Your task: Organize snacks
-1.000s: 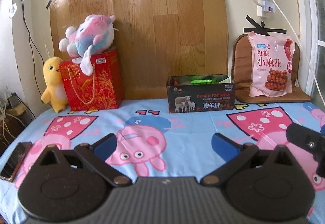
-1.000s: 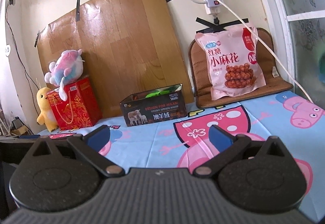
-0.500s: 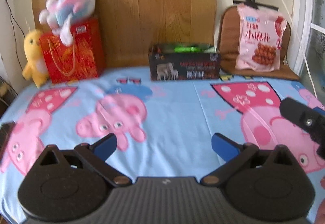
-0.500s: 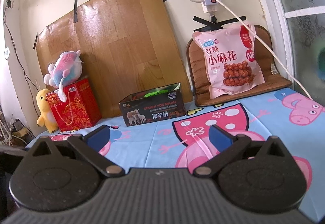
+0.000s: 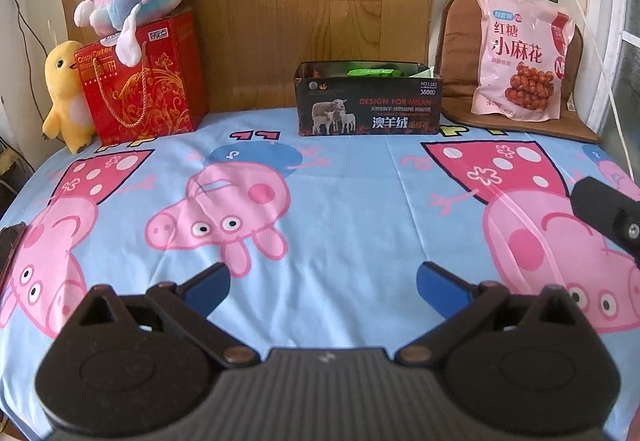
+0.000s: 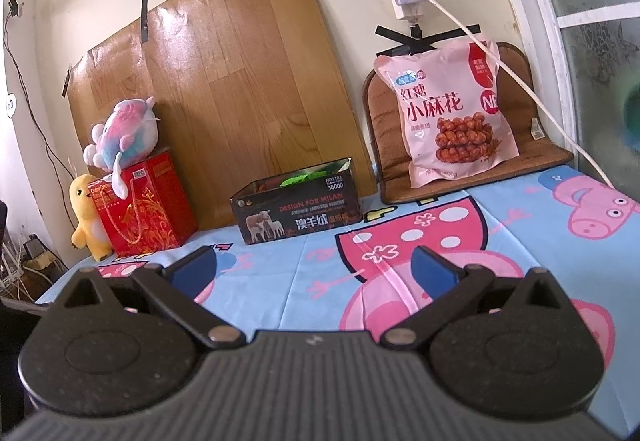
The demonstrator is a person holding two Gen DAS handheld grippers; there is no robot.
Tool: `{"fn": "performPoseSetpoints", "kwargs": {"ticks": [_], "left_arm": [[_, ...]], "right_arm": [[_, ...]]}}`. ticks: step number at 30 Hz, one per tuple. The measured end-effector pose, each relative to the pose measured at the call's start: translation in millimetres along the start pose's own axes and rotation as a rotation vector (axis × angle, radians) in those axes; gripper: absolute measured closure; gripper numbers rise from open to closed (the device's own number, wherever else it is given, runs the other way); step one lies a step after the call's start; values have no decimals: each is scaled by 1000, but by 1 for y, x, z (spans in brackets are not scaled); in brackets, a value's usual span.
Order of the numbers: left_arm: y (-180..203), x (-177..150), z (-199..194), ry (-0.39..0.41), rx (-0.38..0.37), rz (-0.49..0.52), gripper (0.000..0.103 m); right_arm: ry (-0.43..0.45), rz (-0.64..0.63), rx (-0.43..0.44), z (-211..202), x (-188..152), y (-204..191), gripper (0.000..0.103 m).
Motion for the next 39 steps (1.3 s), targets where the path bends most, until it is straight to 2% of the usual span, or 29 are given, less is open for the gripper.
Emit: {"fn": "performPoseSetpoints", "kwargs": {"ticks": [29, 39], "left_arm": [[3, -2, 4, 19, 38, 35, 0], [3, -1, 3, 48, 76, 56, 0]], "right_arm": [[-25, 10, 5, 5, -8, 2, 0], [-29, 11, 8, 6, -11, 3, 0]]}}
Point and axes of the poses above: each gripper's, at about its wrist camera, not at the fingertips, and z roughly the way its jaws point, y to its right, x to its top, the point moved 5 cm from there along z, roughly the way its jaws point, and after that the axes turned 3 degrees about -y, right-handed, at the moved point
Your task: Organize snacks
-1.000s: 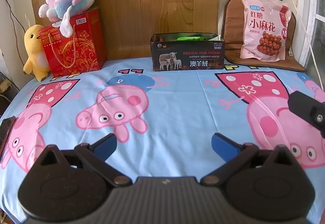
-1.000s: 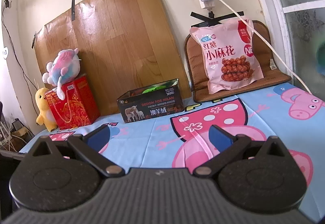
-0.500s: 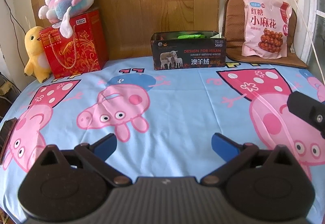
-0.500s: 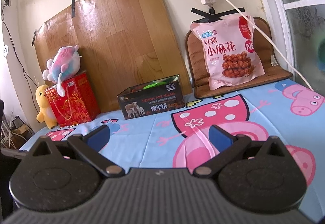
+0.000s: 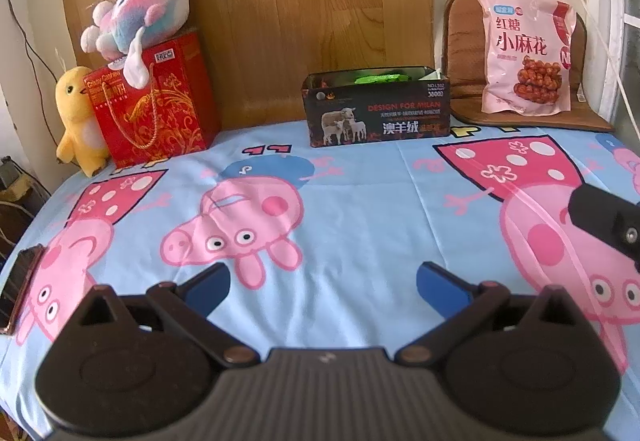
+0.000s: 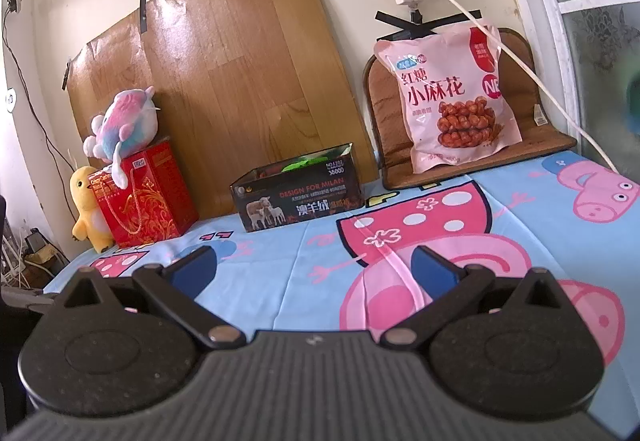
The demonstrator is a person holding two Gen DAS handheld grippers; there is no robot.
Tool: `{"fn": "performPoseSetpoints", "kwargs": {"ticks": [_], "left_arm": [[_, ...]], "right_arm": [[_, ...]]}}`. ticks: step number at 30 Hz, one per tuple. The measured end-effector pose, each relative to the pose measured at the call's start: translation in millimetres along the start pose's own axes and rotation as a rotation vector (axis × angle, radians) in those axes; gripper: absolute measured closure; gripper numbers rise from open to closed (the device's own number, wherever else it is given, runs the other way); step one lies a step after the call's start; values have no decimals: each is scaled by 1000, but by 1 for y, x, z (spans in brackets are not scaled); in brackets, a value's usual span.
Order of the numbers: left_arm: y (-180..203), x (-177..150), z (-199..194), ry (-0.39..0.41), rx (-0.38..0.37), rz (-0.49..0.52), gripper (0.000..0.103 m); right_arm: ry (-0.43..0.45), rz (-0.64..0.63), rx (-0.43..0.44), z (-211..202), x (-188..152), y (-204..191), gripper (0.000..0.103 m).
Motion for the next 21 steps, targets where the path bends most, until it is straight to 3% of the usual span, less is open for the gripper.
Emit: {"fn": "performPoseSetpoints", "kwargs": {"ticks": [21], "left_arm": [[3, 0, 4, 2, 21, 25, 0]], "right_arm": [[-6, 6, 1, 1, -1, 1, 0]]}}
Point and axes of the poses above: each gripper's, at about its wrist camera, not at the fingertips, and z roughly the way its jaws point, y to its right, x to its top, the point moved 5 cm from there along z, roughly the way its jaws point, and after that the axes turned 3 degrees about -y, right-handed, at the moved point
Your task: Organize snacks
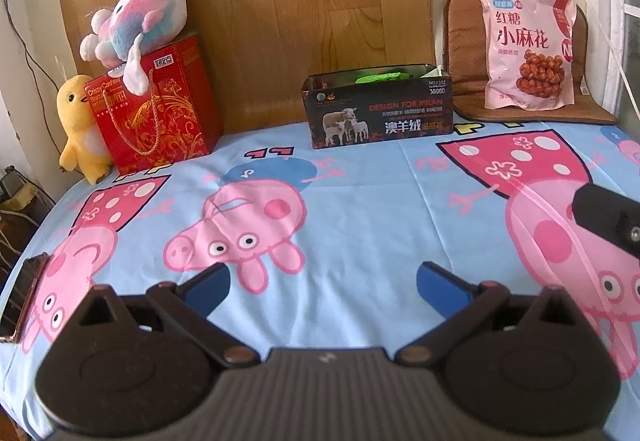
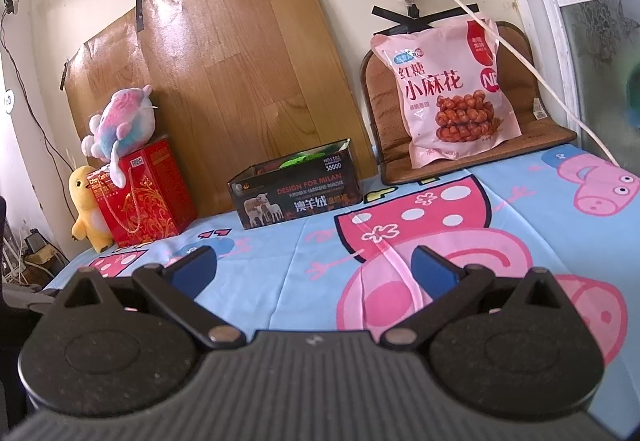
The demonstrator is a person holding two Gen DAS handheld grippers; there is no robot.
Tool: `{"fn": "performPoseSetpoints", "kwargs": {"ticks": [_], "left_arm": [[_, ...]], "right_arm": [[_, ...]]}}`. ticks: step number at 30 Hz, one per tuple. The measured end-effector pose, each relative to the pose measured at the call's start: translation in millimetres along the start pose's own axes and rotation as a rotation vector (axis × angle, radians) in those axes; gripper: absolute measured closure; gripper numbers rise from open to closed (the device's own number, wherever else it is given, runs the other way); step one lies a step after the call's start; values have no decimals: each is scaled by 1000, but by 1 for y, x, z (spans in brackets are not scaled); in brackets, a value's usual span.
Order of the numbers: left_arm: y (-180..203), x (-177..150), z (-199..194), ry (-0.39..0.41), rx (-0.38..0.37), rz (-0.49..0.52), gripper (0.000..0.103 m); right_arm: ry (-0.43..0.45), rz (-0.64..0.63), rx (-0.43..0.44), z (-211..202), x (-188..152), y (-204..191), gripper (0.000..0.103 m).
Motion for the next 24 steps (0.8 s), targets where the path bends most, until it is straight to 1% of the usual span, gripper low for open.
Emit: {"fn": "performPoseSetpoints", "kwargs": {"ticks": [6, 24], "left_arm": [[0, 3, 0, 11, 23, 13, 0], [9, 7, 6, 10, 42, 53, 0]], "right_arm": [[0, 6, 0, 1, -1, 2, 0], [-5, 31, -4, 4, -1, 12, 0]]}}
Point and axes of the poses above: each gripper's, at about its wrist camera, not at the fingertips, and z roughly the way its jaws point, y to its right, x to its top, the point moved 5 cm from there along z, roughly the way its jaws point, and after that the axes turned 3 degrees about -y, right-handed, at the moved point
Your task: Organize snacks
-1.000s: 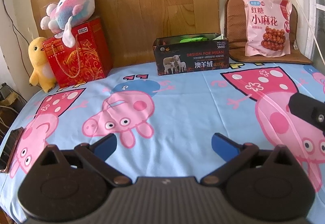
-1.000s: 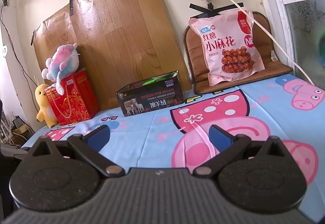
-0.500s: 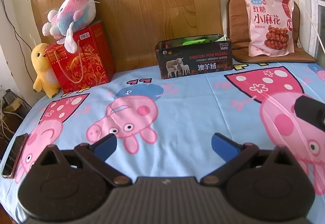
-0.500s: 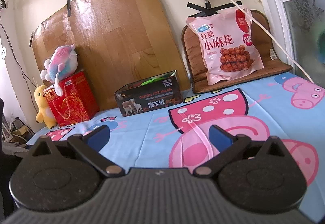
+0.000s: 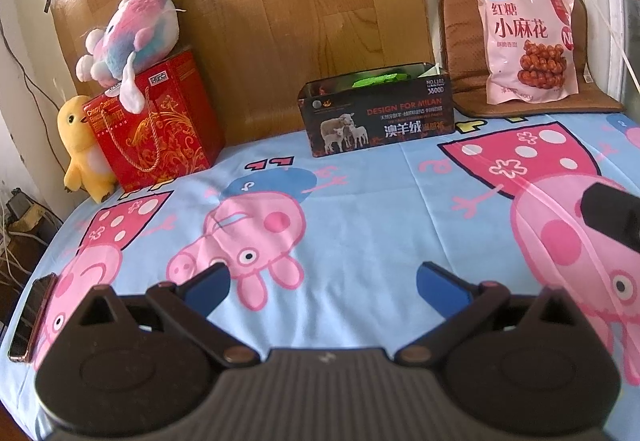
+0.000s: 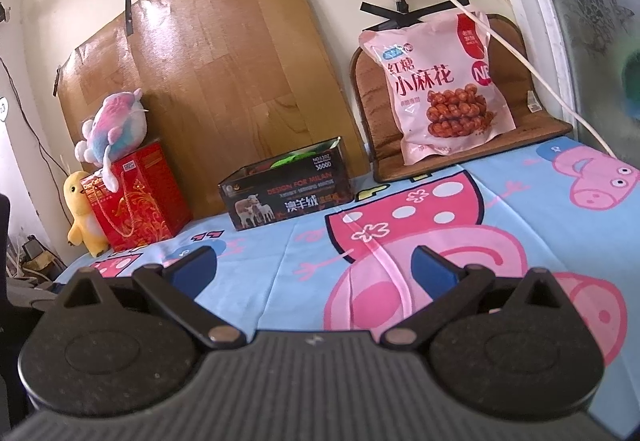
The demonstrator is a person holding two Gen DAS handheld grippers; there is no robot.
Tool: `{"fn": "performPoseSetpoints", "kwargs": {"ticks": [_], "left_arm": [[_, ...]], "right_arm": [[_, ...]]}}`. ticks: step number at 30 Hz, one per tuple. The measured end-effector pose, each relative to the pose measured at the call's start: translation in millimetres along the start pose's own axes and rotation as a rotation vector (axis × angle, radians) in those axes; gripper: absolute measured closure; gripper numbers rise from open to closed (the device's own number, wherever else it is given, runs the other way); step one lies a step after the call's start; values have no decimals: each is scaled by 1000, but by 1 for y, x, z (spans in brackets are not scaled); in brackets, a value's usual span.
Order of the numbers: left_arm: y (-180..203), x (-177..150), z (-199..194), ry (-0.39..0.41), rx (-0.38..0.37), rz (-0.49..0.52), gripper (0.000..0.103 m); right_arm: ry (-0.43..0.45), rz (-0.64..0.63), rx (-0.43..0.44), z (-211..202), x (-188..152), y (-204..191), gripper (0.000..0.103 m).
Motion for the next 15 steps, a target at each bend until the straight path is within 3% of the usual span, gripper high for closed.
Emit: {"fn": "performPoseSetpoints", "kwargs": {"ticks": [15], "left_arm": [[3, 1, 5, -11, -19, 4, 0]], "right_arm": [[-10, 13, -4, 3, -1, 4, 0]]}}
Point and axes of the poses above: each gripper's, at about its wrist camera, not at the fingertips, and z roughly the way its jaws point, y to its right, x to its top, the point moved 5 cm from there along z, roughly the way its jaws point, and after that the axes turned 3 degrees about -y, right-handed, at the moved point
